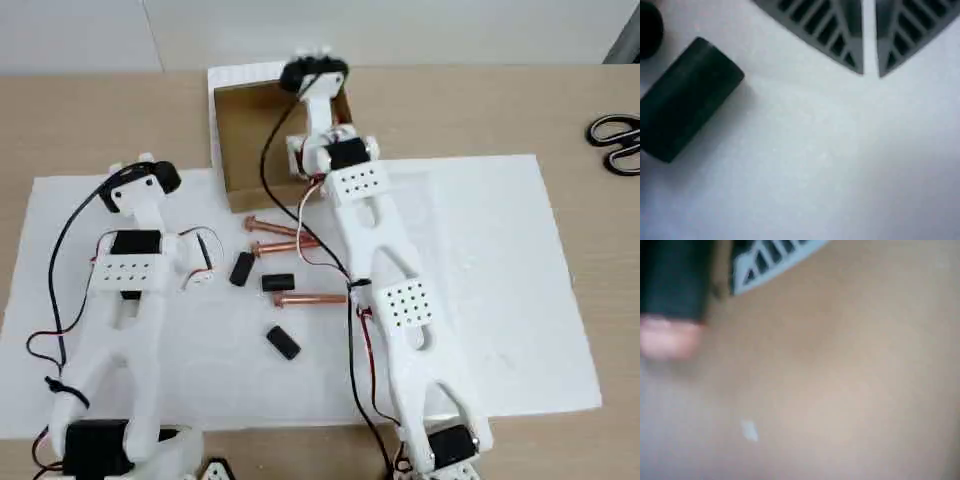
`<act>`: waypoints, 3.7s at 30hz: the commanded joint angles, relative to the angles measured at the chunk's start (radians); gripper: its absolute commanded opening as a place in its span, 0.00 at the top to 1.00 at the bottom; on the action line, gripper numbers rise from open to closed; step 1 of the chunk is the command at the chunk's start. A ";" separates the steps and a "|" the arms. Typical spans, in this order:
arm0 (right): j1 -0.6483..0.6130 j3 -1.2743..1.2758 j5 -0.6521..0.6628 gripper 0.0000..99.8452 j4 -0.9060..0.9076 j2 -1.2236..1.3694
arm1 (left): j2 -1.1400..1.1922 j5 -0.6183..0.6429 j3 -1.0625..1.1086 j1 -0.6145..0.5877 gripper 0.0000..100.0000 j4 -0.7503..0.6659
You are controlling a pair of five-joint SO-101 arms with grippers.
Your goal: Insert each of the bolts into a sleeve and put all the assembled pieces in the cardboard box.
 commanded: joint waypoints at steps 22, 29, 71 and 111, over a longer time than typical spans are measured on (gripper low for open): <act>-0.259 0.789 0.009 0.66 0.570 -1.064 | -0.005 0.003 0.001 -0.003 0.99 0.003; -0.374 1.404 0.002 0.66 0.549 -1.443 | -0.011 0.003 -0.007 -0.170 0.99 0.000; -0.559 1.692 0.126 0.66 0.219 -1.218 | -0.011 -0.101 0.051 -0.629 0.99 0.063; -0.539 1.496 0.126 0.97 0.384 -1.182 | -0.012 -0.097 0.008 -0.554 0.99 0.107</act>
